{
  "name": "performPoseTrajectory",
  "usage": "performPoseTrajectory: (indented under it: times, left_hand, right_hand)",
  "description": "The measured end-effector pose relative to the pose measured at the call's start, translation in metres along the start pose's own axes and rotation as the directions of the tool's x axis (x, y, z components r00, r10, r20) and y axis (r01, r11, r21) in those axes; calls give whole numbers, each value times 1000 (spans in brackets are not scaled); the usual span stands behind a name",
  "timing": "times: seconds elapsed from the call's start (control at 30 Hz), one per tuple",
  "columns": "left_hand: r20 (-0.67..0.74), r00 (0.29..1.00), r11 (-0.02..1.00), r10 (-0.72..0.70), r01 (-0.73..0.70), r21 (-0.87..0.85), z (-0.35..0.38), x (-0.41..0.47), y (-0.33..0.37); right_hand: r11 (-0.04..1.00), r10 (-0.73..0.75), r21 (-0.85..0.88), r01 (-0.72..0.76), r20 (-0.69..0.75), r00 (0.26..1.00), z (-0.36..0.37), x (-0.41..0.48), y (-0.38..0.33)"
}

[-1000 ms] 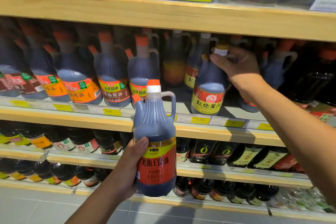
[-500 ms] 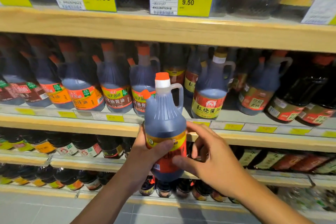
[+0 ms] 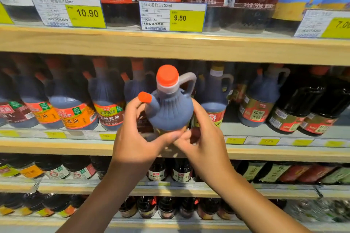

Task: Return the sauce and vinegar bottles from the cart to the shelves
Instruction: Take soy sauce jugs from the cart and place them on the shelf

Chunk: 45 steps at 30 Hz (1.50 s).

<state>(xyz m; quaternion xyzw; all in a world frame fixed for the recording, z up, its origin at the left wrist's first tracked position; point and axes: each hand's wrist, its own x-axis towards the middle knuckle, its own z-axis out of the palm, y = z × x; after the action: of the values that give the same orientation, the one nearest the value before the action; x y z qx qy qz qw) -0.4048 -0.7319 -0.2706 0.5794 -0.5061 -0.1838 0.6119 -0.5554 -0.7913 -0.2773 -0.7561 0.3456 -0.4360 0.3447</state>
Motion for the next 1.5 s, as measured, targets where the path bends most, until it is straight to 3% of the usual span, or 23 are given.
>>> performPoseTrajectory:
  times: [0.2,0.47,0.8,0.97,1.23,1.5]
  left_hand:
    - [-19,999,999,-26,26,-21,11,18,-12]
    - [-31,996,995,-89,88,-37,20,26,-21]
    - [-64,998,934,-25,46,353,33,27,-29]
    - [-110,990,962,-89,114,248,33,29,-33]
    - [-46,996,948,-76,87,306,22,29,-43]
    - [8,990,941,-139,130,314,19,28,-41]
  right_hand:
    - [999,-37,-36,32,-127,991,18,20,17]
    - [980,39,-181,-77,-202,979,34,21,28]
    - [892,177,-372,-255,-230,957,41,19,39]
    - [809,179,-521,-273,-224,958,37,21,31]
    - [801,178,-541,-257,-196,964,36,16,29]
    - [763,272,-539,-356,-232,934,38,15,19]
